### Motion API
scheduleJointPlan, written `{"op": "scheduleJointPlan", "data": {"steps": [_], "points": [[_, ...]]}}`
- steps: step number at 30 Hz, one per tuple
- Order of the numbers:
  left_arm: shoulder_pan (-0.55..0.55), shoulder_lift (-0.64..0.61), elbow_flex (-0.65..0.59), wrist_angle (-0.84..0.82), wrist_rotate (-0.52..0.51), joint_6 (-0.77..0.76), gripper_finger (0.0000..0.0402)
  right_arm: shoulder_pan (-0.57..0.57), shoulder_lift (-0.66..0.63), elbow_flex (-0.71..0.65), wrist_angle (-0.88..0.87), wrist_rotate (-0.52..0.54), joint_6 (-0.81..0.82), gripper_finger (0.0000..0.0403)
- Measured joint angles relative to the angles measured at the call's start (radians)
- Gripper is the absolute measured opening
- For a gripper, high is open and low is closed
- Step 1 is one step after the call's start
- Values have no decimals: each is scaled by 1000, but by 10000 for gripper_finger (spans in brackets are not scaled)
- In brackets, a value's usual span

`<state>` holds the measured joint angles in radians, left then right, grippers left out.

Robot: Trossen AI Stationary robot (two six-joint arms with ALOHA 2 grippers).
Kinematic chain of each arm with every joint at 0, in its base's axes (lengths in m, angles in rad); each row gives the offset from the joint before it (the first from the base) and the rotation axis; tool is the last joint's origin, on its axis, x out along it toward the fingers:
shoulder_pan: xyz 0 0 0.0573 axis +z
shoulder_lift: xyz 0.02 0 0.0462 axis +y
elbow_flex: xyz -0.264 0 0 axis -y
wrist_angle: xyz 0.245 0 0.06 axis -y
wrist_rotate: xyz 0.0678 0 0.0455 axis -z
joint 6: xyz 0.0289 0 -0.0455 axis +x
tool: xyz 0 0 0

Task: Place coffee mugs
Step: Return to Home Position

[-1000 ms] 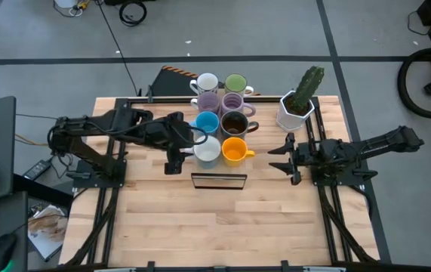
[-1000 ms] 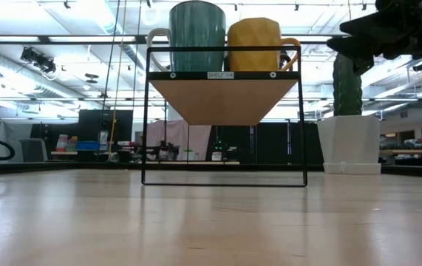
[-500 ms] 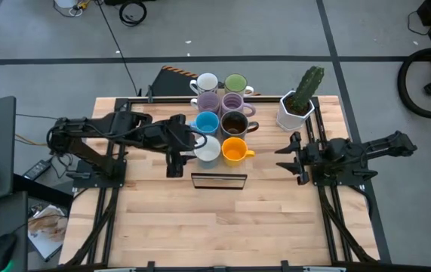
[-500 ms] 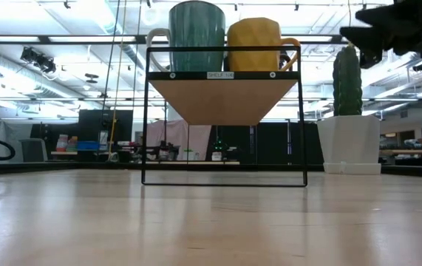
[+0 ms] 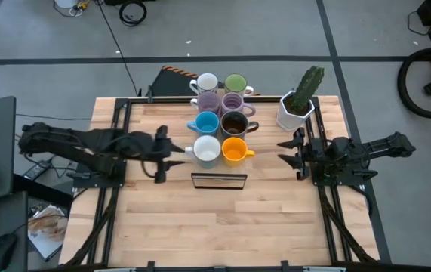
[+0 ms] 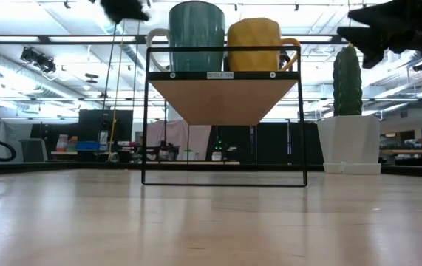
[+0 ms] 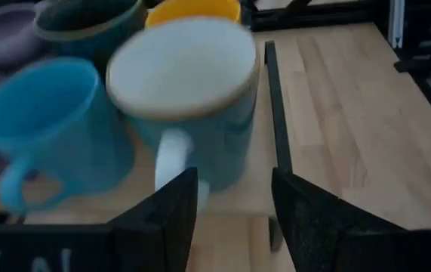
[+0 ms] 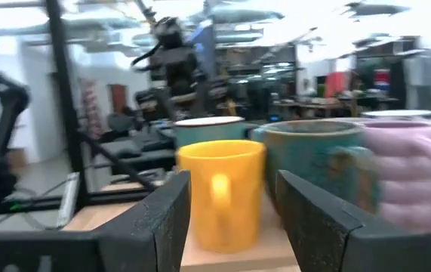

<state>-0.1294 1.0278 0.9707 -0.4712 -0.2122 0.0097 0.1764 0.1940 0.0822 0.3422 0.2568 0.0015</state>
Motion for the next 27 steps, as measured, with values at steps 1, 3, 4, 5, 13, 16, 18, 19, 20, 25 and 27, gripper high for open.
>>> {"op": "scheduleJointPlan", "data": {"steps": [1, 3, 4, 5, 13, 16, 18, 19, 20, 25, 27], "points": [[-4, -43, -55, 30, -1, -10, 175, 0, -9, 0, -8, 29, 8, 201], [-16, -129, -165, 104, -34, -36, 171, 0, -23, 0, -32, 75, 41, 200], [-25, -170, -218, 139, -67, -56, 170, 0, -30, 0, -52, 89, 58, 200], [-36, -208, -269, 171, -104, -70, 169, 0, -34, 0, -72, 97, 73, 199], [-114, -439, -555, 425, -240, -54, 169, 0, -38, 0, -182, 94, 86, 200], [-130, -488, -597, 463, -248, -38, 169, 0, -39, 0, -186, 56, 160, 199], [-141, -509, -608, 466, -248, -18, 169, 0, -38, 0, -186, 21, 161, 200], [-146, -517, -612, 469, -248, -8, 169, 0, -37, 0, -186, 8, 161, 200], [-152, -525, -618, 470, -248, -2, 169, 0, -36, 0, -186, 2, 161, 201], [-195, -566, -682, 554, -250, 41, 169, 0, -35, 0, -185, -5, 156, 200], [-211, -582, -704, 591, -251, 56, 169, 0, -35, 0, -184, -5, 156, 199]]}}
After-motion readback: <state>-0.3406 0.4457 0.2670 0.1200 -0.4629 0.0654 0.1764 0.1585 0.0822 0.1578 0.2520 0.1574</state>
